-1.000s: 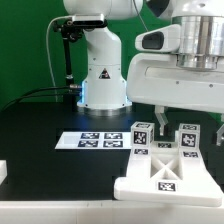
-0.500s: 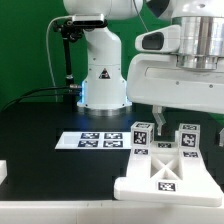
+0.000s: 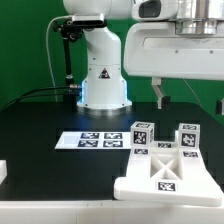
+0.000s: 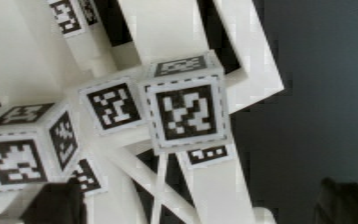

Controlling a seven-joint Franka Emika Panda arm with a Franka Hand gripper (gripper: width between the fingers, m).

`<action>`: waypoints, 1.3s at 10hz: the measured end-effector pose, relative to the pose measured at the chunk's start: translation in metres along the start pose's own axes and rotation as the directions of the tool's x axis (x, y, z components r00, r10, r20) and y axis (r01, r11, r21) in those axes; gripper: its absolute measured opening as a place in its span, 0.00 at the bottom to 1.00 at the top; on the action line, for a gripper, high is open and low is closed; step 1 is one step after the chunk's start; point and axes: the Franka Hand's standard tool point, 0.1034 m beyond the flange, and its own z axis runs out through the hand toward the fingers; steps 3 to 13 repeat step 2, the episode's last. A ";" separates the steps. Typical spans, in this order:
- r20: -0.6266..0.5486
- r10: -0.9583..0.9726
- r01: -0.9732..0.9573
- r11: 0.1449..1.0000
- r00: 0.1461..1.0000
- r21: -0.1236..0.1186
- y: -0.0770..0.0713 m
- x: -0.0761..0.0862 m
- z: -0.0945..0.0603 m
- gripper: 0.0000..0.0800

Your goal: Assemble chair

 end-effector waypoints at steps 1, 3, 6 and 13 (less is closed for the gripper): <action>0.001 0.000 0.000 1.000 1.000 -0.001 0.000 0.000 0.001 0.81; 0.001 0.000 0.000 1.000 1.000 -0.001 0.000 0.000 0.001 0.81; 0.001 0.000 0.000 1.000 1.000 -0.001 0.000 0.000 0.001 0.81; 0.001 0.000 0.000 1.000 1.000 -0.001 0.000 0.000 0.001 0.81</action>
Offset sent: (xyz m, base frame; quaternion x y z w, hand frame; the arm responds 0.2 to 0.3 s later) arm 0.0000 0.0000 0.0000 0.0000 0.0000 0.0000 1.0000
